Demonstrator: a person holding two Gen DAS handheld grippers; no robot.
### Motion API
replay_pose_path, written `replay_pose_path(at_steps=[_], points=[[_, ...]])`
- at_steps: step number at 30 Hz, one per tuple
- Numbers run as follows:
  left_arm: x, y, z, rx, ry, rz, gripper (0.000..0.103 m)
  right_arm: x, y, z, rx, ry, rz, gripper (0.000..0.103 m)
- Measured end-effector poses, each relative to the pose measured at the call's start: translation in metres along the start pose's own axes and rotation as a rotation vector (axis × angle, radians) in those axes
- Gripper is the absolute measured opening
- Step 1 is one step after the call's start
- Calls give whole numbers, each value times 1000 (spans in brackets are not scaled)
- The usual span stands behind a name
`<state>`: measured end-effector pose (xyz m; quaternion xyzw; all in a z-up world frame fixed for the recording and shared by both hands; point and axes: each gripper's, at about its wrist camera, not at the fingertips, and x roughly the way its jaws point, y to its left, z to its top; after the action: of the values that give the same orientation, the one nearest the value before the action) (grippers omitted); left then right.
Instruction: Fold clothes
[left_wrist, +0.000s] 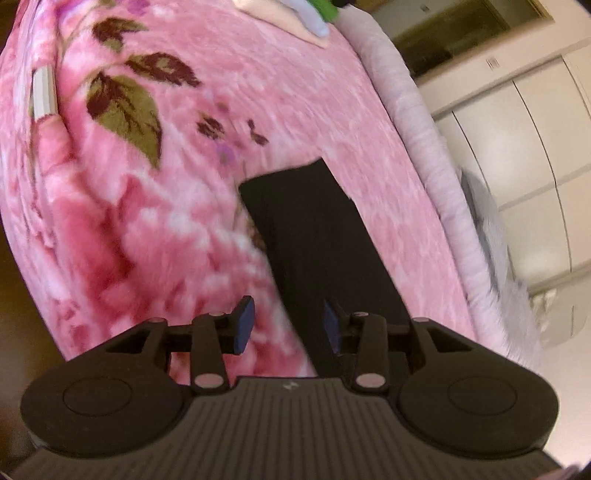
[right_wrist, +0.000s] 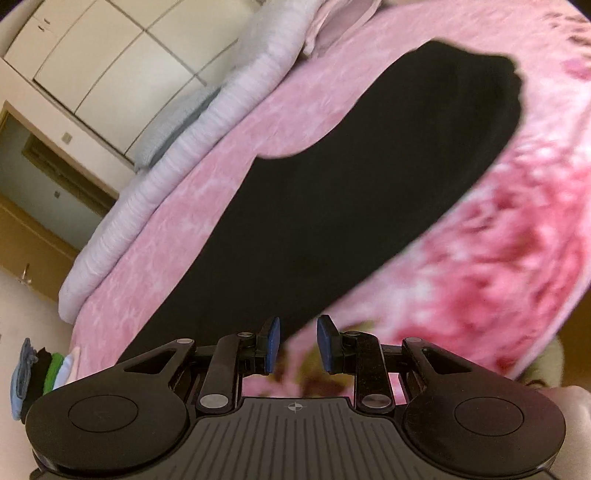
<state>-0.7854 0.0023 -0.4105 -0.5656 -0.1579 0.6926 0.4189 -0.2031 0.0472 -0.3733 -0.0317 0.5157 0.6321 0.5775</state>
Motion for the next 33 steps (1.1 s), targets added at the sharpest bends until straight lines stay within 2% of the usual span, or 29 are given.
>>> replay_pose_path(at_steps=[6,11,15,17,19,23,27,30,33], points=[[22,-1,6,-35,-14,2,35,41,19,22,-15,29,-9,26],[33,-8,2,-42,-36,-2,39,59,10,34,24,25,-45,26],[36,-11,-7,-38,-92,-8,37,68,4,43,32,21,-71,26],[38,-15,-9,-6,-97,3,8,72,2,47,30,24,-73,26],[37,-22,-11,37,-107,16,3,74,0,52,27,25,-72,26],[28,-77,-29,365,-180,59,2,71,-7,58,15,3,-78,26],[20,-147,-72,689,-190,-30,2,60,-18,64,4,-39,-92,26],[20,-184,-128,887,-148,-164,2,52,-26,69,9,-73,-102,26],[46,-202,-193,1027,5,-263,6,45,-33,72,18,-95,-103,26]])
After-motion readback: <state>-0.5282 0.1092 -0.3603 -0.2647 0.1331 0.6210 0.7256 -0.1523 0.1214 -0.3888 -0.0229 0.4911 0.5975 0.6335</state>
